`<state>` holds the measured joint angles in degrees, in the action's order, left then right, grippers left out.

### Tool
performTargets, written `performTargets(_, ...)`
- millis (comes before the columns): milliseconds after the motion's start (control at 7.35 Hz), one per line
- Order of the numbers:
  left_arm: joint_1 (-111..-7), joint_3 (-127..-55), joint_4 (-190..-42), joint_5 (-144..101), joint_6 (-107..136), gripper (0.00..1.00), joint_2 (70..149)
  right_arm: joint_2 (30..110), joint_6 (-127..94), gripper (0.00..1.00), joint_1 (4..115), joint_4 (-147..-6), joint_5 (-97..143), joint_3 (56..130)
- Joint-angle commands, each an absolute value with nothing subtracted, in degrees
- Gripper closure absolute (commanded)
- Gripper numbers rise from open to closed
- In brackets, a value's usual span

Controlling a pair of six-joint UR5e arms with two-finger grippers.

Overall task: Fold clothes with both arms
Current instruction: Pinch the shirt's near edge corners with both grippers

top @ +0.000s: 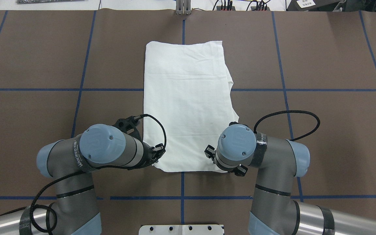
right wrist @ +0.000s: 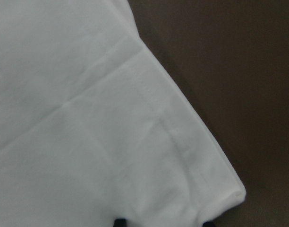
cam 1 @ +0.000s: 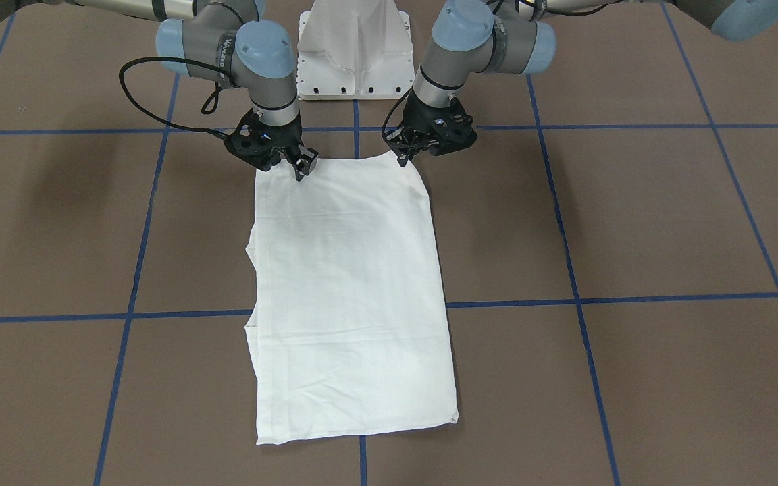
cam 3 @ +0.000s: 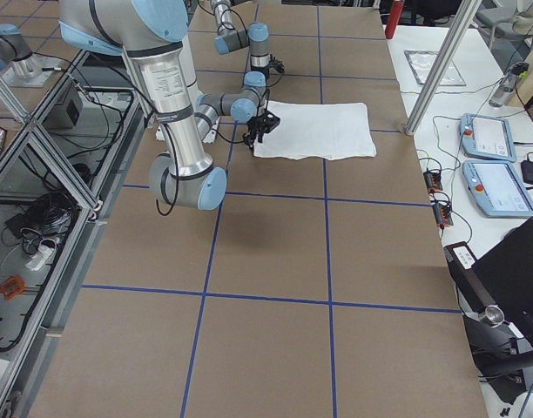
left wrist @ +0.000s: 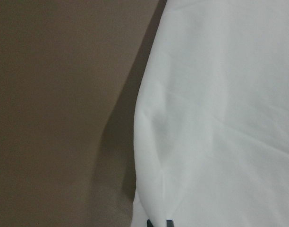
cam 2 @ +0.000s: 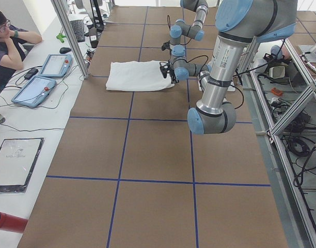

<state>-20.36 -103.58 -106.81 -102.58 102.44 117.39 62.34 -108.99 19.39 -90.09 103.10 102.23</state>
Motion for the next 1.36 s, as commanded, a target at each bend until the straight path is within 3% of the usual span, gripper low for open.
performTargets(0,-20.7,-103.5,-106.9,-102.6,102.0,1.0,117.4,62.0,-109.1,0.79,19.2,-90.1,103.1,102.0)
performTargets(408,-20.9,-103.5,-106.9,-102.7,102.0,1.0,117.4,61.7,-109.0,1.0,19.6,-90.1,103.2,102.4)
performTargets(816,-21.2,-104.0,-106.7,-102.9,102.0,1.0,117.6,61.4,-109.1,1.0,20.9,-90.1,103.6,104.6)
performTargets(1224,-21.2,-110.5,-105.2,-104.0,102.0,1.0,116.5,62.6,-109.8,1.0,21.1,-90.4,104.2,109.4)
